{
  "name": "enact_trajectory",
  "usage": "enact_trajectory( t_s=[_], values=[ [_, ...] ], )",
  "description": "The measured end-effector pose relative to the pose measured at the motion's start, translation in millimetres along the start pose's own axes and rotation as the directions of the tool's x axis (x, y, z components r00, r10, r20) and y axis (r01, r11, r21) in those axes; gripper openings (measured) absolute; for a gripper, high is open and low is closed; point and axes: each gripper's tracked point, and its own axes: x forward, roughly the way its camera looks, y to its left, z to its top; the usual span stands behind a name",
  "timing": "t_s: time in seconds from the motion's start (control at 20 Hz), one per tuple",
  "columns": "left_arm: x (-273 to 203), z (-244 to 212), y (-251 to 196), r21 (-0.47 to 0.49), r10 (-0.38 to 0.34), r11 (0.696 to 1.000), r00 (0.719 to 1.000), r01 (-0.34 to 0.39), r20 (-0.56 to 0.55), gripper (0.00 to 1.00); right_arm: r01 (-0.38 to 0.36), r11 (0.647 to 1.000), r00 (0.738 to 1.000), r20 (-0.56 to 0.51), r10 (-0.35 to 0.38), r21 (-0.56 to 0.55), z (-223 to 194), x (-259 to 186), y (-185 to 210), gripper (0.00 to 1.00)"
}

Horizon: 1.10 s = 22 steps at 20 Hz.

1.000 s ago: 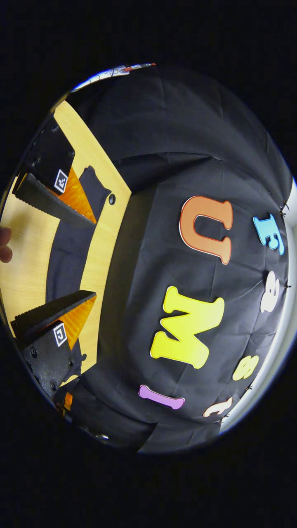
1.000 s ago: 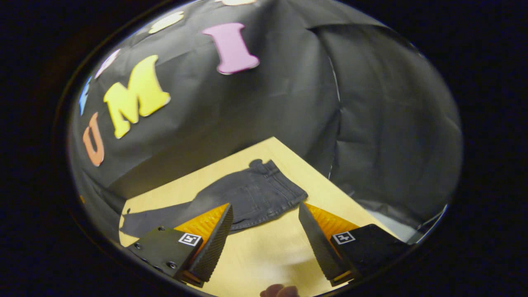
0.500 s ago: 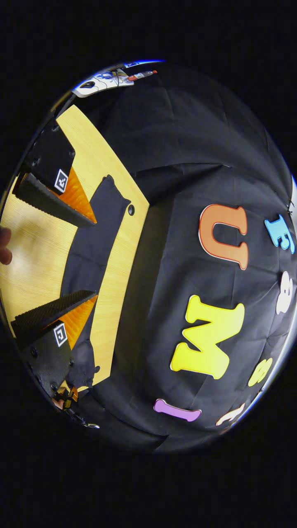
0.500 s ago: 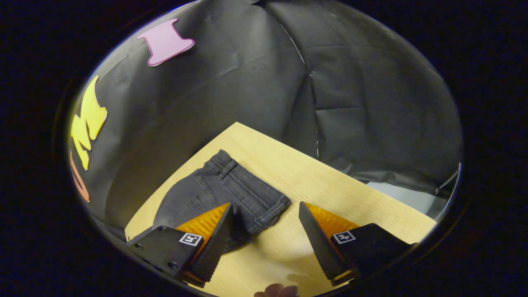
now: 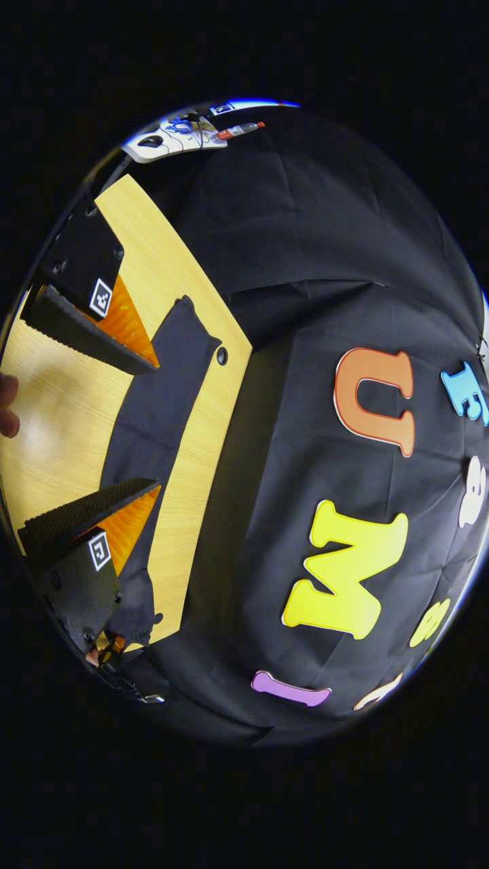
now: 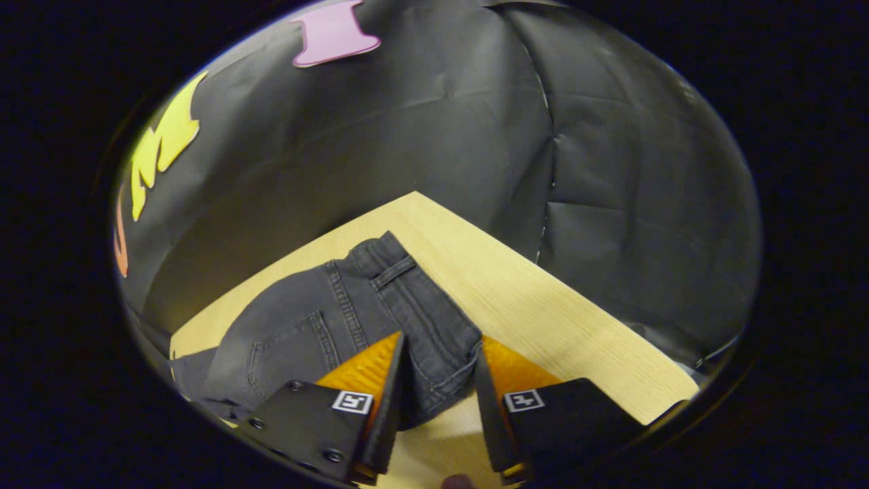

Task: Grasp the waist and the cuffs of the jeans and fold them to make the two legs overlap; first hold the waist and fold one-third of the jeans toward the cuffs, then hold the cuffs and fold the remaining one-third in the same direction to finish folding.

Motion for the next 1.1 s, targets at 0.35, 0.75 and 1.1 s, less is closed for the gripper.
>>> enact_trajectory(
  t_s=[0.35,0.75,1.1],
  values=[
    [-1,-2,27,-0.062,0.015,0.998,1.0,-0.014,0.014,0.98,-0.013,0.999,1.0,-0.009,0.013,-0.05,42,-50,23,0.13],
    [-12,3,70,-0.091,0.011,0.996,0.996,-0.003,0.088,0.98,-0.172,0.956,0.976,0.092,0.199,-0.237,114,-178,165,0.08],
    [-32,-19,142,-0.246,0.059,0.968,0.998,-0.049,0.032,0.98,-0.429,0.838,0.89,-0.001,0.456,-0.337,20,-232,376,0.04]
  ],
)
